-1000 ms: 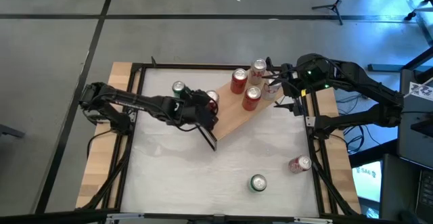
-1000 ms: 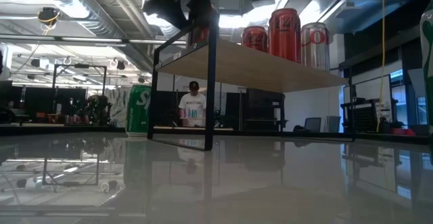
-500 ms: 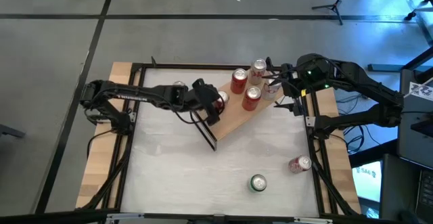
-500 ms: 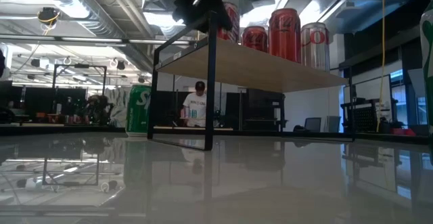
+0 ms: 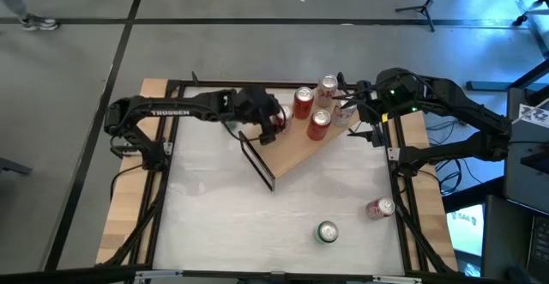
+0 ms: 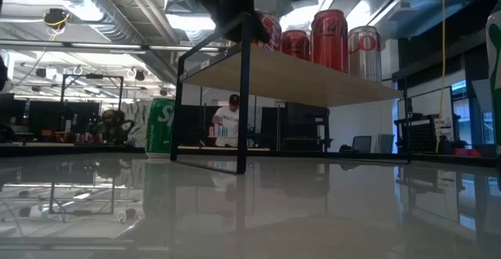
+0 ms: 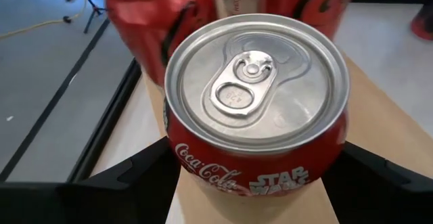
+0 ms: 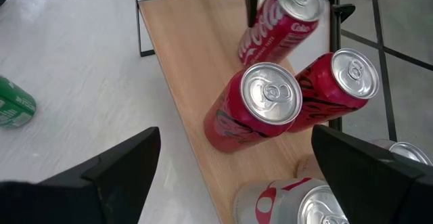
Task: Place canned beverage on shelf
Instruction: Put the left red and white soda can on the shelf
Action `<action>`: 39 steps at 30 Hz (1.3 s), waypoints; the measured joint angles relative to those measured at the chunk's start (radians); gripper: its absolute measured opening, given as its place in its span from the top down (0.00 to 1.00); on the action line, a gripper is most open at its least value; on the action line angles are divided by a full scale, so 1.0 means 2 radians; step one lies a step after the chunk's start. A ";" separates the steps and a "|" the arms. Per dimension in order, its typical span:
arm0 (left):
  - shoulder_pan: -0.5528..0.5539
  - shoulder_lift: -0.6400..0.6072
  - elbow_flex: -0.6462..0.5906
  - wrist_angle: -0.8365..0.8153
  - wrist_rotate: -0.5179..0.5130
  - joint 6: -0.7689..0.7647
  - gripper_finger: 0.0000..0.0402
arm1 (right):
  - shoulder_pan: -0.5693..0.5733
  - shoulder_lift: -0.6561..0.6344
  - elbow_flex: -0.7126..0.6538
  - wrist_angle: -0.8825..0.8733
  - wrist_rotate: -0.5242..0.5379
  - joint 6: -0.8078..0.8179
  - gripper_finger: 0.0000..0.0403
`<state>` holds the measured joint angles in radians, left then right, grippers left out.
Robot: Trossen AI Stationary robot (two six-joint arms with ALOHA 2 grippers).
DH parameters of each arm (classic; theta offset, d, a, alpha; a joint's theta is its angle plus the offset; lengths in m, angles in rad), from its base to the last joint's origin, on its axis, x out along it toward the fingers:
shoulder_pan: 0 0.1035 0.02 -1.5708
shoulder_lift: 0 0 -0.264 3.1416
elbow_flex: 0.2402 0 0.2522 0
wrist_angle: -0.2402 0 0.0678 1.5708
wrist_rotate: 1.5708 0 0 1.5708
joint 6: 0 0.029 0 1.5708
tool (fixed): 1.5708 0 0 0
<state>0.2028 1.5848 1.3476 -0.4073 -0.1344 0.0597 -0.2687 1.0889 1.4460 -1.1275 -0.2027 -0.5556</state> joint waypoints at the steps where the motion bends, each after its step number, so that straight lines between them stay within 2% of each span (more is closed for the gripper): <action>1: 0.007 0.000 0.000 0.000 0.009 0.002 0.27 | 0.000 0.000 0.000 0.000 0.000 0.000 0.06; 5: 0.030 0.000 0.000 0.003 0.048 0.007 0.27 | 0.000 0.000 0.000 0.000 0.000 0.000 0.06; 13: 0.046 0.000 0.000 0.006 0.085 0.025 0.27 | 0.000 0.000 0.000 0.000 0.000 0.000 0.06; 39: 0.046 0.000 0.000 -0.001 0.086 0.028 0.23 | 0.000 0.000 0.000 0.000 0.000 0.000 0.06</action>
<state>0.2943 1.5848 1.3472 -0.4088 0.0383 0.1154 -0.2684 1.0889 1.4460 -1.1271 -0.2024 -0.5556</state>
